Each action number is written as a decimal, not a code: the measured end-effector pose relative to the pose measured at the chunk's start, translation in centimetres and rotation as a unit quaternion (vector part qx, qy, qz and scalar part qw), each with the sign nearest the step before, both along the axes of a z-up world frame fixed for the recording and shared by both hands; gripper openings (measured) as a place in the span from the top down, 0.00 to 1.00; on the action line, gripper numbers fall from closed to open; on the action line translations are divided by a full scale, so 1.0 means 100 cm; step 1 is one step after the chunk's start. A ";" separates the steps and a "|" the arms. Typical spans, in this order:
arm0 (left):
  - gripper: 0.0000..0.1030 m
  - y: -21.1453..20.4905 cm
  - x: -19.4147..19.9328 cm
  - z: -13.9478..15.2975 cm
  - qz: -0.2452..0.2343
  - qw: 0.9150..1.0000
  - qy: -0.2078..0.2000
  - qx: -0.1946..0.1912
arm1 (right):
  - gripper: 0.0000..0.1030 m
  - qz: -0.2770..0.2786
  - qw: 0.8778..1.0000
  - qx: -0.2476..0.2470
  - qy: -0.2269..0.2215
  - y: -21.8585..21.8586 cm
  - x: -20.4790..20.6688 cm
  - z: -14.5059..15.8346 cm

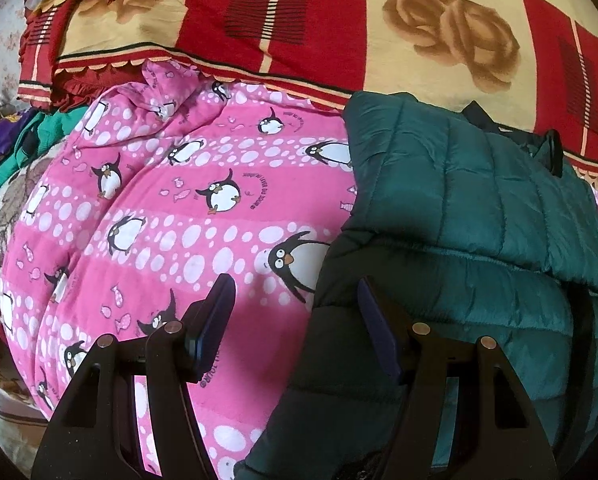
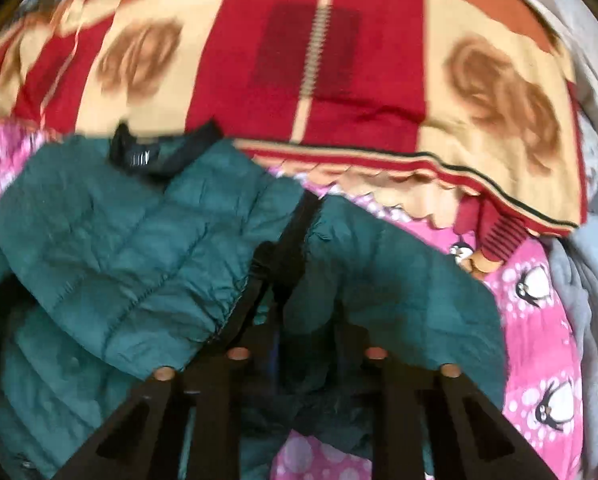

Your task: Fold large clothes

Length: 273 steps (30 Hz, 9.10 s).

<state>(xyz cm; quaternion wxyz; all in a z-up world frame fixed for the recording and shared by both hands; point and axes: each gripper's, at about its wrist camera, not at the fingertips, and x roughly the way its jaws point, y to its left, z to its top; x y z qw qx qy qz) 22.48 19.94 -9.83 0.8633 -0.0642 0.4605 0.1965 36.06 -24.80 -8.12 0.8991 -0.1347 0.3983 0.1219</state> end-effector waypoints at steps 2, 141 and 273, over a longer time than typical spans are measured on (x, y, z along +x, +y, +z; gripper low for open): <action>0.38 0.000 0.000 0.001 0.001 1.000 -0.001 -0.001 | 0.85 0.000 1.000 0.022 -0.021 -0.004 -0.010 0.026; 0.37 -0.035 0.096 -0.019 -0.064 0.995 -0.057 -0.057 | 0.56 -0.012 0.994 0.103 0.043 0.123 0.055 -0.032; 0.77 -0.014 -0.199 -0.032 -0.173 0.942 -0.068 -0.280 | 0.61 0.060 0.951 0.291 0.084 -0.052 -0.315 -0.065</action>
